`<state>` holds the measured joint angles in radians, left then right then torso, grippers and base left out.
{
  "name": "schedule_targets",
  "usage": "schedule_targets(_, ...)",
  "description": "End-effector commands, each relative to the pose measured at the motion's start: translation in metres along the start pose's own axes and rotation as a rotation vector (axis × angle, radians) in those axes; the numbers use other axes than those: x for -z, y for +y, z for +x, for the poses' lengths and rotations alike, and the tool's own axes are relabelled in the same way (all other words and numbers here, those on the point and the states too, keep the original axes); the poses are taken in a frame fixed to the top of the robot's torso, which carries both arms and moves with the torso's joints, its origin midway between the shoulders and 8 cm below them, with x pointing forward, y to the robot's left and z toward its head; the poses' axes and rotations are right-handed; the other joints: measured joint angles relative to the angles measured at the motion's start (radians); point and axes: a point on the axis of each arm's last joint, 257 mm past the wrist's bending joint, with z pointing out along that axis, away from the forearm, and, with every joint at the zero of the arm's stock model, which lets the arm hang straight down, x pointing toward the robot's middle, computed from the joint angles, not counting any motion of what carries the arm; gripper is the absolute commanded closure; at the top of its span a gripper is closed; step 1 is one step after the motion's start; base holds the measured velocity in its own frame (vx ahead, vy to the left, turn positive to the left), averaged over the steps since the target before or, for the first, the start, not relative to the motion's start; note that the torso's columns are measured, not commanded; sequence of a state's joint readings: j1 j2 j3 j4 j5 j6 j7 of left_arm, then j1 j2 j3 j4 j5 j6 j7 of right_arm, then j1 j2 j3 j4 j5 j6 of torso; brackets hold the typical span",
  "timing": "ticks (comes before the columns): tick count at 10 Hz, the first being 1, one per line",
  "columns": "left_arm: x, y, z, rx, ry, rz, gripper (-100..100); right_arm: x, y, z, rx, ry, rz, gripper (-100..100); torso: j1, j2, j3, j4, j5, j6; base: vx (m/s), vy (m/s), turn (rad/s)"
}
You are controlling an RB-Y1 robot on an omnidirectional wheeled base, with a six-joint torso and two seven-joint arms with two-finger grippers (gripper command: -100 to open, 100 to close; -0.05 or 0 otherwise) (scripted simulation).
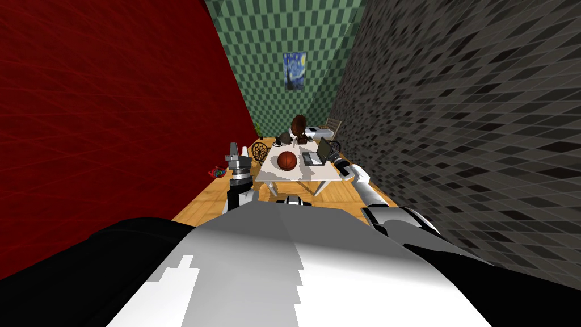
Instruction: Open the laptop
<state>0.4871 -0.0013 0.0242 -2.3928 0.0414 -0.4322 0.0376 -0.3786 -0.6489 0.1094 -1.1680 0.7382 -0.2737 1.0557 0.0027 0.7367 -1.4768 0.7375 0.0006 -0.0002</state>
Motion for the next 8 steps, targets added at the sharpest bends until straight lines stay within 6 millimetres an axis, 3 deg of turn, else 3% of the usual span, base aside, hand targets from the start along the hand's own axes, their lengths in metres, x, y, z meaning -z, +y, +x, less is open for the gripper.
schedule_targets(1, 0.0, 0.0, 0.0, 0.0, 0.0, 0.0, 0, -0.005, -0.028, 0.024, 0.164, 0.07, 0.011, -100, -0.001, 0.001, 0.001, 0.0, 0.0, 0.0, 0.05, 0.121, -0.039)
schedule_targets(6, 0.0, 0.0, 0.0, 0.0, 0.0, 0.0, 0, -0.007, -0.074, 0.056, 0.371, 0.169, 0.027, -100, -0.004, 0.002, 0.001, 0.001, -0.001, 0.0, 0.027, 0.084, -0.035)
schedule_targets(8, 0.0, 0.0, 0.0, 0.0, 0.0, 0.0, 0, -0.007, -0.069, 0.056, 0.355, 0.161, 0.024, -100, -0.005, 0.002, 0.001, 0.001, -0.001, 0.0, 0.005, 0.014, -0.002)
